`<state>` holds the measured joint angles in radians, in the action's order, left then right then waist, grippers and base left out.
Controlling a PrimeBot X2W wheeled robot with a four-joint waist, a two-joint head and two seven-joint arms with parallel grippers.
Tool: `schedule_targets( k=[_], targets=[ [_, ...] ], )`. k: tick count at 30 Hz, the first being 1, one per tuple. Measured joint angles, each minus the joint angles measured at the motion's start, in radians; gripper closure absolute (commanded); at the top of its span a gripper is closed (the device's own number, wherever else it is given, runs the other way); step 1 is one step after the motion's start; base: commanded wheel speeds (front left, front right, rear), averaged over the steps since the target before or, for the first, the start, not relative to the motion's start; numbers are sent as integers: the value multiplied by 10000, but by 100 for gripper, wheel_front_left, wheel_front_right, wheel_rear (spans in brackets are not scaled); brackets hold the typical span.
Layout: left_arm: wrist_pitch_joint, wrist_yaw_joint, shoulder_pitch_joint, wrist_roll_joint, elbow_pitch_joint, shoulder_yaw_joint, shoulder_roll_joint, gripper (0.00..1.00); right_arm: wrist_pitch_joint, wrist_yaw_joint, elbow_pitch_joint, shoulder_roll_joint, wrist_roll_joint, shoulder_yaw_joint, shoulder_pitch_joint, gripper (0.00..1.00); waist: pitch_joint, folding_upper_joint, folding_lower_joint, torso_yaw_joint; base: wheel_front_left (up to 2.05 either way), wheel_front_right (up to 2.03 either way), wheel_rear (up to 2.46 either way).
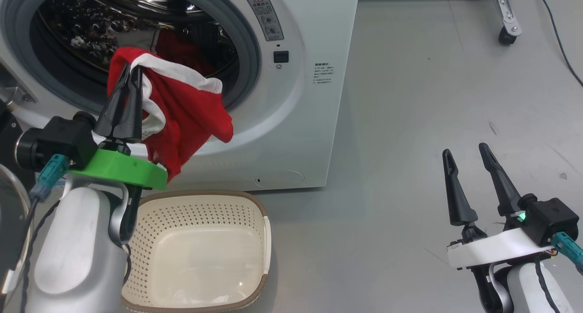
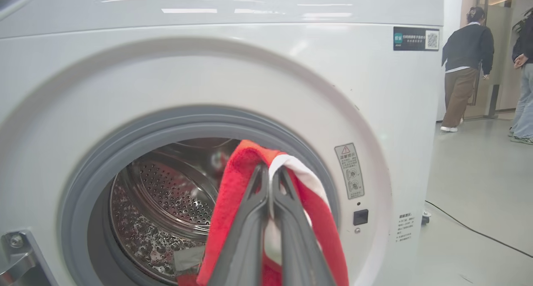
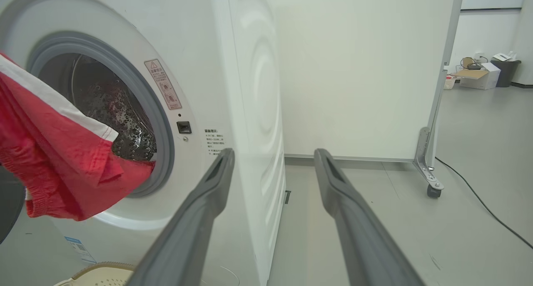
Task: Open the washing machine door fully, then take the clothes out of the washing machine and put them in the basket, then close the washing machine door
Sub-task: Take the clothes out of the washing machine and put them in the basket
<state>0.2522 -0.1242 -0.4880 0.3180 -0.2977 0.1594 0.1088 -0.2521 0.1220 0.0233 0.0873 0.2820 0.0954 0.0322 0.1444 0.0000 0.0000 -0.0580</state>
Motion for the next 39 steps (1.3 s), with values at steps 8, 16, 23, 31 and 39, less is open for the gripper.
schedule_targets(
  k=[8,16,23,31,39],
  targets=[
    [0,0,531,-2,951,-134,-67,100,0,2,0,27,2,67,-12,0,-66,0,0,10,0,0,0],
    [2,0,1130,-13,1141,-84,-104,100,0,2,-4,77,2,96,-49,0,-104,0,0,14,0,0,0],
    [-414,0,2230,63,31,314,-94,100,0,0,-113,86,2,98,-143,0,149,0,0,28,0,0,0],
    [-1026,0,2516,61,-834,366,-23,100,0,2,-176,94,2,153,-133,0,500,0,0,-23,0,0,0],
    [-1522,0,2653,171,-1751,355,-12,100,0,0,-272,111,2,288,64,0,950,0,0,-225,0,0,0]
  ],
)
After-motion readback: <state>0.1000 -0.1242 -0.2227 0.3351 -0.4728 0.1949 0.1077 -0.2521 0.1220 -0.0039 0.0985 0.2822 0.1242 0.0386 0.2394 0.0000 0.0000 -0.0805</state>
